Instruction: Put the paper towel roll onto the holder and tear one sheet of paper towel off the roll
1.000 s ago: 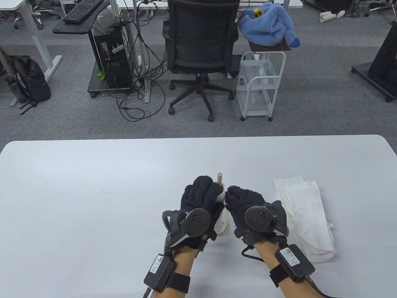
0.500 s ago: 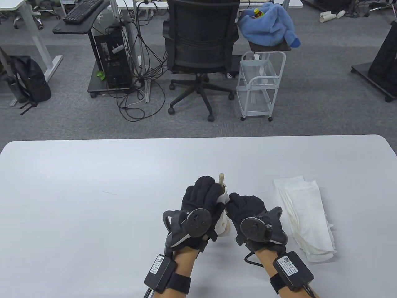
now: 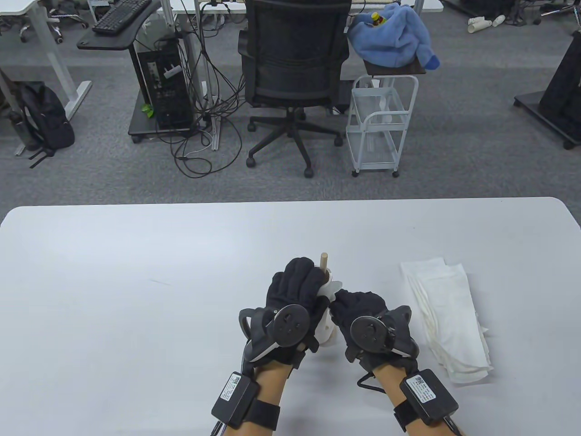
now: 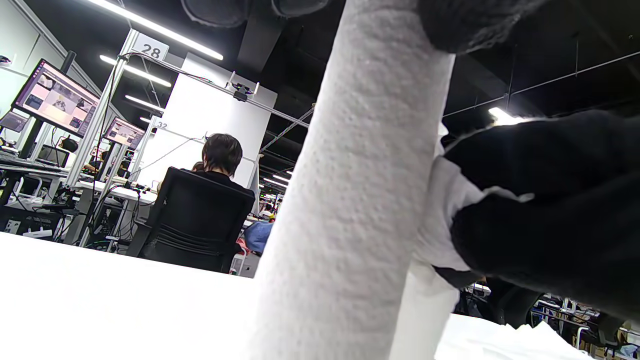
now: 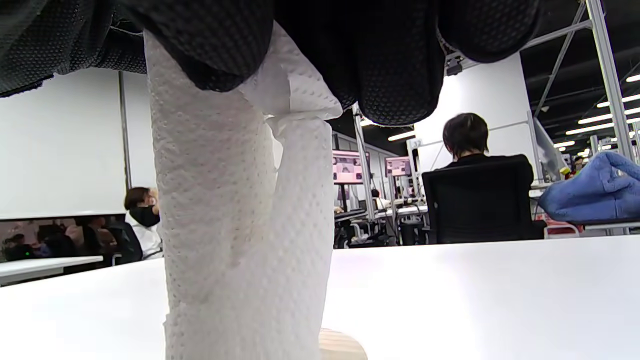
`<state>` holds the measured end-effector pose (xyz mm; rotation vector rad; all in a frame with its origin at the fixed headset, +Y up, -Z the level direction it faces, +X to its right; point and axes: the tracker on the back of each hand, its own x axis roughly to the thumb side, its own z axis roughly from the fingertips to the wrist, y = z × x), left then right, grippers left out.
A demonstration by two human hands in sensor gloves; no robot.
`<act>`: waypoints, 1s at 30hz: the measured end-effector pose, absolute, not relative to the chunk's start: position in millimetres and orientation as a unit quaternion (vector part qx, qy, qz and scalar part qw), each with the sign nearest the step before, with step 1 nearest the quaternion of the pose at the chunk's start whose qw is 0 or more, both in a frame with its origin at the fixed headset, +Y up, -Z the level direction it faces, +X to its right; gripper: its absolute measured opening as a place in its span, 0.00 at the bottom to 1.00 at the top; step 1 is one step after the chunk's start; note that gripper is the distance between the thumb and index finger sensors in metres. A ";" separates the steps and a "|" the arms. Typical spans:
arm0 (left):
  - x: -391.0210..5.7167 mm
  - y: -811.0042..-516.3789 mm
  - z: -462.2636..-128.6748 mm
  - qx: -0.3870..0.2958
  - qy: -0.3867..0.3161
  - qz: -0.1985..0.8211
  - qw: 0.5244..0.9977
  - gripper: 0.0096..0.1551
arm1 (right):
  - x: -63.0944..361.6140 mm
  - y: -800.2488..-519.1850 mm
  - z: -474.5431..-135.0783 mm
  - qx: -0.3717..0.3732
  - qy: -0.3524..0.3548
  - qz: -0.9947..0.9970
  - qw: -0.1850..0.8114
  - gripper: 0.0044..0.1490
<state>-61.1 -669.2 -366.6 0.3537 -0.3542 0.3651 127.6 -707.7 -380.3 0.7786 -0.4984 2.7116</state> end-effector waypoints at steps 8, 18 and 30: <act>-62.4 -669.2 -366.6 0.171 -0.175 0.181 0.953 0.38 | 130.8 -712.9 -383.5 0.256 -0.141 0.940 0.175 0.25; -62.6 -669.0 -366.6 0.171 -0.174 0.182 0.953 0.38 | 131.3 -713.3 -383.5 0.252 -0.137 0.940 0.183 0.25; -63.4 -668.5 -366.9 0.170 -0.172 0.184 0.953 0.38 | 125.4 -725.2 -386.3 0.264 -0.092 0.950 0.137 0.24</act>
